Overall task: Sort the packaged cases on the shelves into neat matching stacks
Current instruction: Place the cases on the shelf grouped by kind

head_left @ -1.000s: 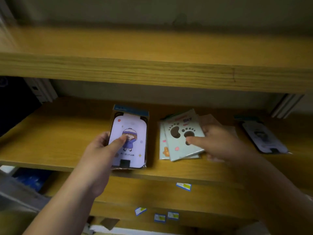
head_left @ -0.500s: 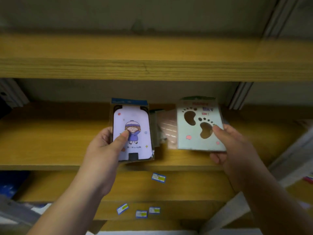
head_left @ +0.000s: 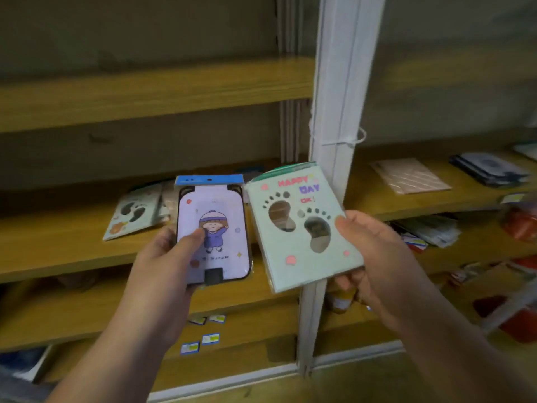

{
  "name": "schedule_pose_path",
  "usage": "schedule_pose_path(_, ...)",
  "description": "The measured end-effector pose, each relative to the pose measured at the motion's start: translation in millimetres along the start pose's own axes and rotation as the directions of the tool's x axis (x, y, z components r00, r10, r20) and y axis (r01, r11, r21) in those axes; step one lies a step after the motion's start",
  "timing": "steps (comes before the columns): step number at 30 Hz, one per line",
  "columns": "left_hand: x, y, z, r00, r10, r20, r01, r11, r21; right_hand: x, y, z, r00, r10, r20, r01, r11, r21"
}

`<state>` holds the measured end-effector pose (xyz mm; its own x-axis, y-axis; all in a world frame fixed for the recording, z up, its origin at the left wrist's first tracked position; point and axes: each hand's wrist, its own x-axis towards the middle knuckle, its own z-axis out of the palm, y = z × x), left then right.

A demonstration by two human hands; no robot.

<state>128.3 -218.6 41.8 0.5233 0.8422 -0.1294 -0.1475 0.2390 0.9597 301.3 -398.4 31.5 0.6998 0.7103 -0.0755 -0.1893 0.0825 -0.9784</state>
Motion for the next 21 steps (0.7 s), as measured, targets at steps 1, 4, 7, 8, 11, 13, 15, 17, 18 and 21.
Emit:
schedule_pose_path(1, -12.1, -3.7, 13.2, 1.000, -0.002, 0.008, 0.002, 1.000, -0.004, -10.2, -3.2, -12.8, 1.000, 0.012, 0.017, -0.012, 1.000, -0.011)
schedule_pose_path(4, -48.6, -16.5, 52.1, 0.999, 0.015, 0.029, -0.016, 1.000, 0.021, -34.4, -11.4, -51.3, 0.998, 0.027, 0.058, -0.027, 1.000, -0.005)
schedule_pose_path(7, -77.5, -26.9, 89.1, 0.998, -0.002, 0.060, 0.000, 1.000, 0.027, -48.4, -18.7, -92.7, 0.999, 0.046, -0.013, -0.045, 0.998, 0.047)
schedule_pose_path(8, -84.0, -29.4, 101.3, 0.997, -0.019, 0.081, 0.017, 1.000, 0.020, -50.3, -21.1, -107.5, 0.997, 0.047, -0.063, -0.043, 0.997, 0.064)
schedule_pose_path(11, -92.6, -36.2, 140.5, 0.983, -0.083, 0.163, 0.083, 0.997, 0.009, -54.2, -26.5, -150.9, 0.974, 0.039, -0.224, -0.020, 0.996, 0.085)
schedule_pose_path(13, -91.1, -43.5, 166.9, 0.976, -0.103, 0.193, 0.102, 0.995, 0.019, -55.5, -27.9, -178.2, 0.959, 0.045, -0.281, -0.012, 0.993, 0.116)
schedule_pose_path(15, -87.4, -53.1, 194.4, 0.969, -0.124, 0.211, 0.121, 0.992, 0.028, -57.4, -28.2, -204.0, 0.952, 0.055, -0.301, -0.006, 0.987, 0.161)
schedule_pose_path(17, -81.1, -64.3, 220.1, 0.962, -0.141, 0.232, 0.137, 0.990, 0.034, -59.1, -28.2, -227.3, 0.956, 0.030, -0.293, 0.019, 0.986, 0.163)
schedule_pose_path(18, -76.8, -70.5, 232.3, 0.957, -0.148, 0.249, 0.143, 0.989, 0.038, -59.1, -28.3, -238.6, 0.959, 0.016, -0.283, 0.028, 0.988, 0.153)
schedule_pose_path(21, -62.1, -86.9, 270.4, 0.930, -0.180, 0.319, 0.172, 0.984, 0.052, -52.4, -33.4, -270.9, 0.965, -0.030, -0.260, 0.062, 0.991, 0.115)
